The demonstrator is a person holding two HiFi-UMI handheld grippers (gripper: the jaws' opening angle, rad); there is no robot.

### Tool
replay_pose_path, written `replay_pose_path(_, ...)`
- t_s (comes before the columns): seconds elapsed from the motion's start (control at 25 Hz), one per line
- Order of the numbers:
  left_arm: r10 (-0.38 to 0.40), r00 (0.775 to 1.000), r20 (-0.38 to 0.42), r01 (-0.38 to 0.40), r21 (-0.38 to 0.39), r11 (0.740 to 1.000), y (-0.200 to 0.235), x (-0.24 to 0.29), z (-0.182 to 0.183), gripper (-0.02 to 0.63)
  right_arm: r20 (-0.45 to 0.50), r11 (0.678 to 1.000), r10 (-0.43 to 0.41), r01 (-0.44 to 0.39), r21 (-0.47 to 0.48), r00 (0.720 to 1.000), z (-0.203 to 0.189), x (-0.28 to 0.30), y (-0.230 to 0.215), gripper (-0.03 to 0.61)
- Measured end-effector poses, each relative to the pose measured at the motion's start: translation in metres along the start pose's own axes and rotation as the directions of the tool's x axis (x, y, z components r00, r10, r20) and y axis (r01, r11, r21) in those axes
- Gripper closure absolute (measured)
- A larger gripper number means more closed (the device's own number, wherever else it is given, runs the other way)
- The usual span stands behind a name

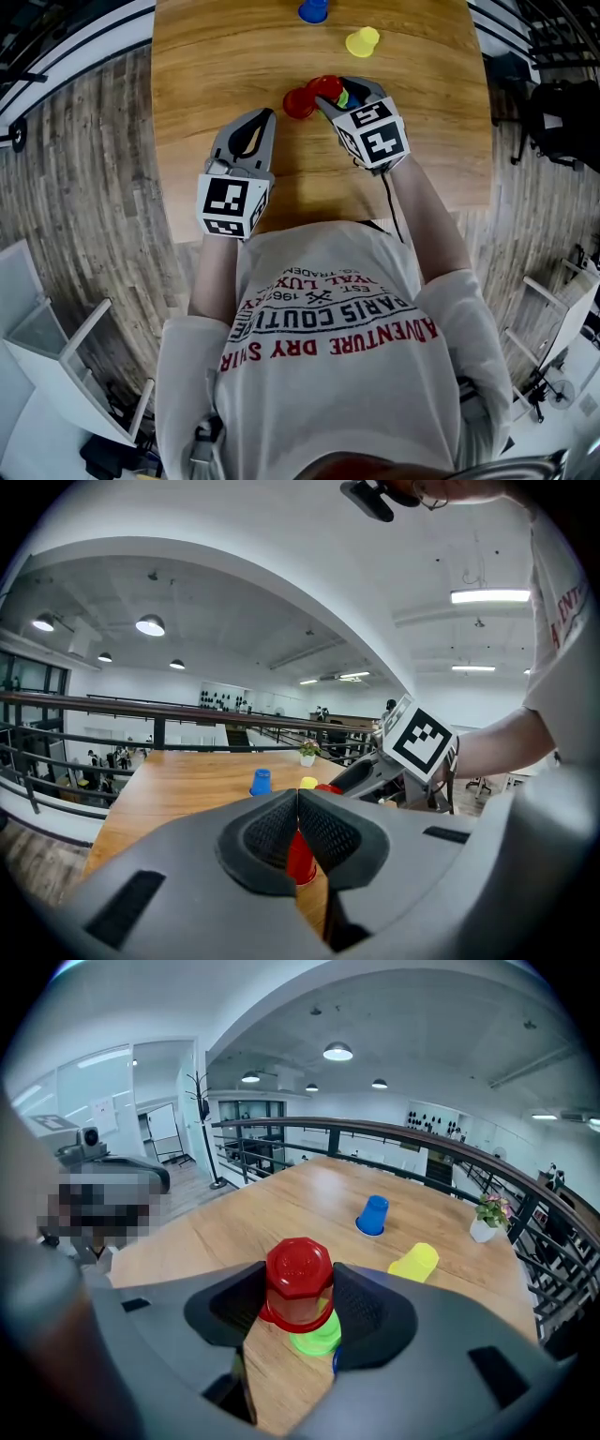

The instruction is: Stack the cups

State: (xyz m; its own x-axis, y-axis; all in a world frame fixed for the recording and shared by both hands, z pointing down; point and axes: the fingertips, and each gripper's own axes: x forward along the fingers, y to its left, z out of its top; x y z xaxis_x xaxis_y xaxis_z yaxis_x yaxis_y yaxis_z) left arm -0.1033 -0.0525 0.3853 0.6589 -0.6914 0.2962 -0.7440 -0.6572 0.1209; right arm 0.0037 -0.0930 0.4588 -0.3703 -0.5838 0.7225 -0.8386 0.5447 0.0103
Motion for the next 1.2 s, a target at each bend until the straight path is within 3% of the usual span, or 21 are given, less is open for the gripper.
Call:
replay_pose_path(0.2,-0.024,1.000,-0.002,0.024,0.009,1.000,-0.003,0.001,0.000,0.597,0.060,0.999,0.000,-0.003,0.047,0.998,0.005,-0.004,0.001,0.299)
replay_pose_path(0.48,-0.040,0.999,-0.003,0.040,0.035,0.999,-0.021,0.013,0.005,0.597,0.175,0.997,0.005,-0.019,0.079,0.984,0.023,-0.039,-0.018,0.289)
replay_pose_path(0.84,0.093,0.995,-0.021,-0.093,-0.022,0.995,-0.043,0.039,0.000,0.597,0.159,0.999,0.010,-0.017,0.042,0.987,0.011,-0.038,-0.103,0.290)
replay_pose_path(1.2,0.225,0.973,-0.049,-0.229,-0.092,0.969,-0.079,0.074,-0.022,0.597,0.125,0.996,0.088,-0.087,-0.012,0.988,-0.017,0.019,-0.165,0.290)
